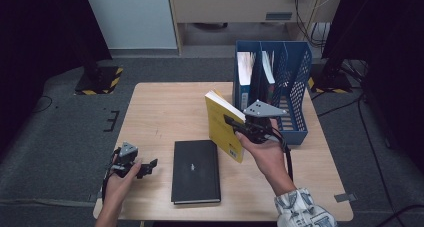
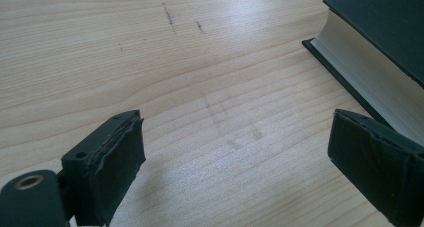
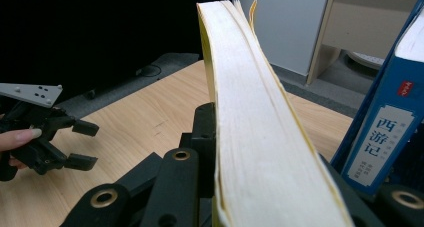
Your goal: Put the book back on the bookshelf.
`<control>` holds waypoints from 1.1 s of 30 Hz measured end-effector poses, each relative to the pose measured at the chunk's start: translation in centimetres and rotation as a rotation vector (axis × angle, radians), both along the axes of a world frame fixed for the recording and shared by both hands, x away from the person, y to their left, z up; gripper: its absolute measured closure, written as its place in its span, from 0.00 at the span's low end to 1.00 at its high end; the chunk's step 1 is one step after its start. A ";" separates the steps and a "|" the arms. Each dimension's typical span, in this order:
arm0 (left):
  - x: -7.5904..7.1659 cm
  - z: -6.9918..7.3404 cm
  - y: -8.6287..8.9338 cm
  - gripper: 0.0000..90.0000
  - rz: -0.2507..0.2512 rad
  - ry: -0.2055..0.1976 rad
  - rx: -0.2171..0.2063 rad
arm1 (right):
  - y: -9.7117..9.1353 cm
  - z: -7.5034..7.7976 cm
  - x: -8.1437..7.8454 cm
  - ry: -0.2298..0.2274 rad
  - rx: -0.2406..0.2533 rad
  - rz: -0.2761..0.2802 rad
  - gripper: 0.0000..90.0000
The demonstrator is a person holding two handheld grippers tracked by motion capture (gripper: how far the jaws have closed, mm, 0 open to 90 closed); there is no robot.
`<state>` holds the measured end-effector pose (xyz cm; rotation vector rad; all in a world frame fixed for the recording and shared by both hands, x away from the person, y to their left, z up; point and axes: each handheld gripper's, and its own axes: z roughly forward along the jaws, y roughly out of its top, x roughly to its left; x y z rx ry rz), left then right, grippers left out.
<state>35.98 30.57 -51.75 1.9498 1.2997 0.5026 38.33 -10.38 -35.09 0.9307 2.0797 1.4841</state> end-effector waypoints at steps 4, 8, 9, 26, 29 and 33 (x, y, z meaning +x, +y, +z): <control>0.0 0.0 0.0 0.08 0.000 0.001 0.002 | -0.4 0.0 -0.2 0.001 -0.004 -0.001 0.83; 0.0 -0.1 0.0 0.08 -0.002 0.006 0.007 | -0.9 -0.1 -0.5 0.004 -0.001 -0.004 0.83; 0.0 -0.1 -0.1 0.08 -0.002 0.007 0.007 | -1.0 -0.1 -0.6 0.004 -0.002 -0.006 0.83; 0.0 -0.1 0.0 0.08 -0.001 0.017 0.019 | -2.8 -0.7 -1.3 0.015 -0.004 -0.025 0.83; 0.0 -0.1 0.0 0.08 -0.001 0.015 0.018 | -3.1 -0.8 -1.5 0.022 -0.003 -0.026 0.83; 0.0 -0.2 0.0 0.08 -0.003 0.018 0.020 | -3.4 -1.1 -1.6 0.025 -0.002 -0.027 0.83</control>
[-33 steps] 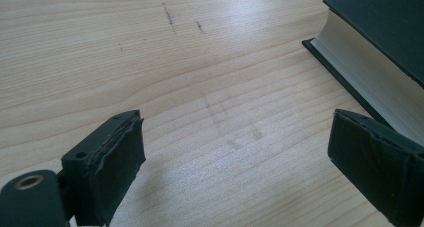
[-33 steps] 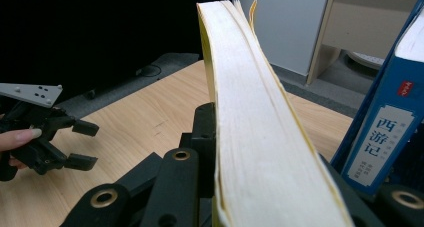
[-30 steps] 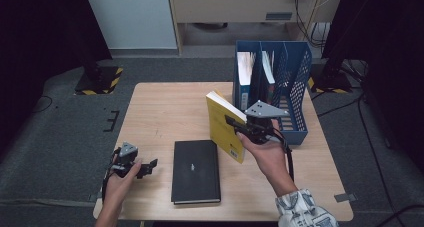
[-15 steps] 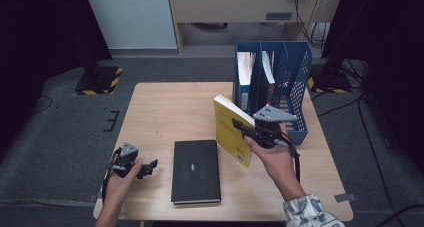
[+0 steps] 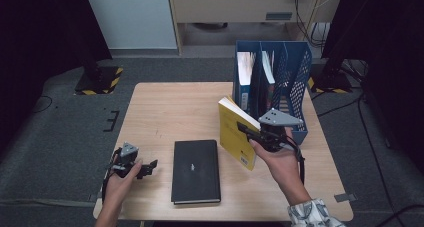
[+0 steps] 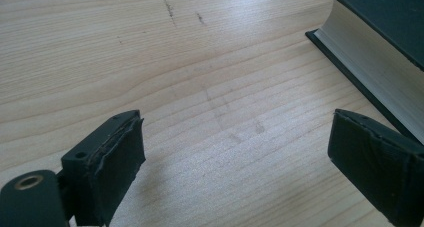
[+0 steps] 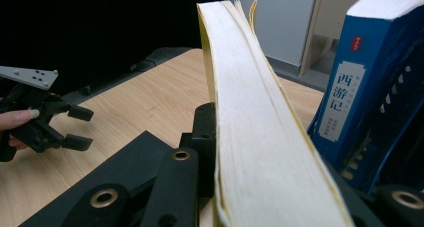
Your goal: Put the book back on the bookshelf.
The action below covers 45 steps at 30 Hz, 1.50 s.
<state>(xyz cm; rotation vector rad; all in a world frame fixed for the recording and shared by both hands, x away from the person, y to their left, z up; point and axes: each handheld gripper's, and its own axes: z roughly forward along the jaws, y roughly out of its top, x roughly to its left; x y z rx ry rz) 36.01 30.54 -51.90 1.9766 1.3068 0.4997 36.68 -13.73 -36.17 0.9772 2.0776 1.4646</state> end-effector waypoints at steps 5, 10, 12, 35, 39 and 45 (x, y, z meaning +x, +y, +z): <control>0.0 0.0 0.0 0.08 0.001 0.000 0.000 | -0.5 -0.3 -0.2 0.006 -0.002 -0.005 0.83; -0.1 0.0 0.0 0.08 0.001 0.000 0.000 | -1.2 -0.5 -0.6 0.008 -0.003 -0.010 0.83; -0.1 0.0 0.0 0.08 0.001 0.001 0.000 | -1.6 -0.6 -0.8 0.012 -0.007 -0.014 0.83; -0.1 -0.1 -0.1 0.08 -0.003 0.008 0.007 | -4.6 -0.7 -2.0 0.021 -0.016 -0.053 0.83; -0.1 -0.1 -0.1 0.08 -0.004 0.010 0.009 | -5.3 -0.7 -2.3 0.025 -0.016 -0.061 0.83; -0.1 -0.2 -0.1 0.08 -0.003 0.010 0.009 | -6.3 -0.7 -2.6 0.029 -0.015 -0.077 0.83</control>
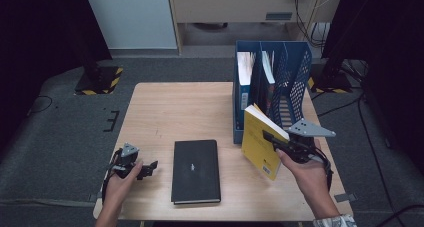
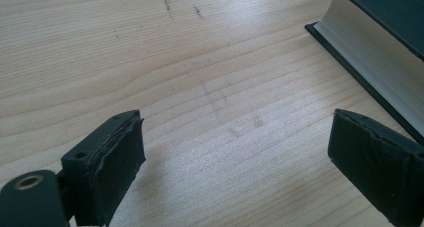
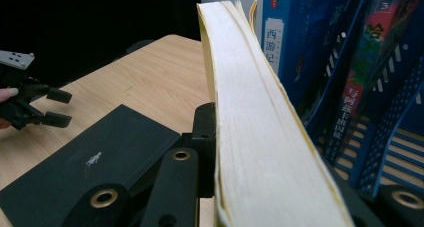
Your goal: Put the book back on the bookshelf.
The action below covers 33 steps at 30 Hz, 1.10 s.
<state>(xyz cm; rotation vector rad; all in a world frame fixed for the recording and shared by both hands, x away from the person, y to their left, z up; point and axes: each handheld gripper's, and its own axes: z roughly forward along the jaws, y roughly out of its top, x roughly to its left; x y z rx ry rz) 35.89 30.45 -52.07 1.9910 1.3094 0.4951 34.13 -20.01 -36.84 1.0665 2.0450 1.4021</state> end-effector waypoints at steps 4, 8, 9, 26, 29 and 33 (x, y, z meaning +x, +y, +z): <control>0.0 0.0 0.0 0.08 -0.001 0.001 0.002 | -0.6 0.0 -0.2 0.001 0.000 -0.011 0.83; 0.0 -0.1 0.0 0.08 -0.002 0.004 0.004 | -1.2 0.5 -0.5 0.004 0.003 -0.020 0.83; 0.0 -0.1 -0.1 0.08 -0.003 0.005 0.005 | -1.3 0.7 -0.5 0.001 0.005 -0.023 0.83; 0.0 0.0 -0.2 0.08 -0.011 0.007 0.016 | -1.6 6.6 -0.2 -0.005 0.041 -0.034 0.83; 0.0 0.1 -0.2 0.08 -0.011 0.003 0.018 | -1.7 7.7 0.3 0.000 0.048 -0.039 0.83; 0.0 0.1 -0.2 0.08 -0.012 0.004 0.013 | -2.1 8.8 0.9 -0.002 0.057 -0.056 0.83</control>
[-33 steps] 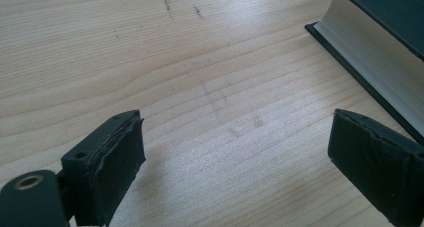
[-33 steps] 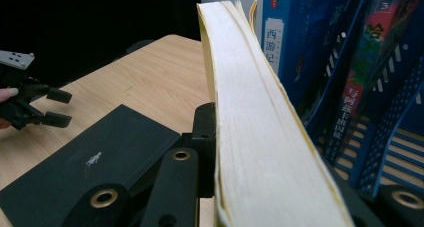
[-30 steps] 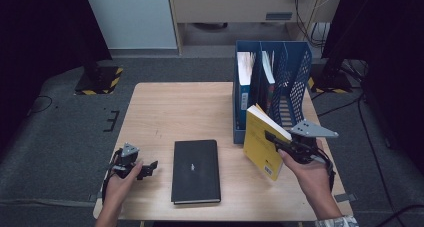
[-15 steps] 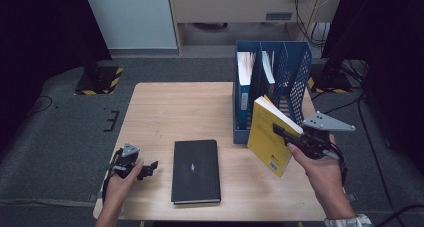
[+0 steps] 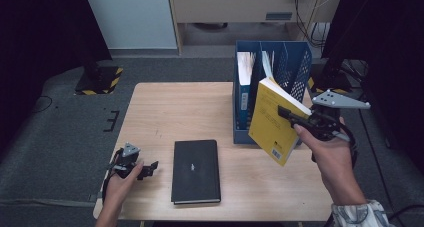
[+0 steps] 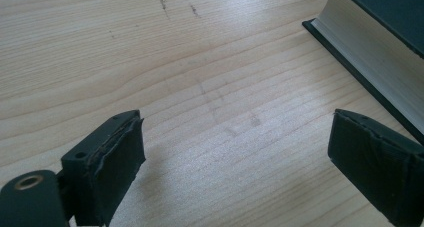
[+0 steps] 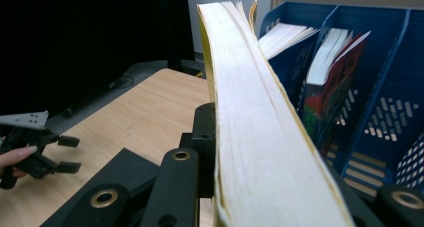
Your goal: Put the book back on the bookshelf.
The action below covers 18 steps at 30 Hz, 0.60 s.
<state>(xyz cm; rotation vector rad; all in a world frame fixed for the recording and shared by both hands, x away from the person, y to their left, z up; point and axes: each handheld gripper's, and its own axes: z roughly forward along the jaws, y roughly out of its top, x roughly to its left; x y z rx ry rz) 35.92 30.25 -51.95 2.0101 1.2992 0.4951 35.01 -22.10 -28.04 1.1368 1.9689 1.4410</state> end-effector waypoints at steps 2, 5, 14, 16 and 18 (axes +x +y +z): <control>0.0 0.0 0.0 0.08 0.001 -0.001 -0.003 | -0.1 0.5 0.2 -0.007 -0.003 -0.005 0.83; 0.0 0.1 -0.1 0.08 -0.004 -0.005 -0.003 | -0.2 1.0 0.7 -0.013 0.004 -0.015 0.83; 0.0 0.0 0.0 0.08 -0.003 0.001 -0.012 | 0.1 1.5 2.4 -0.009 -0.007 -0.038 0.83; 0.1 0.0 0.0 0.08 -0.003 0.001 -0.017 | -0.1 1.5 2.4 -0.015 -0.013 -0.042 0.83; 0.2 0.0 0.0 0.08 -0.005 0.002 -0.019 | -0.4 1.5 2.4 -0.007 -0.011 -0.052 0.83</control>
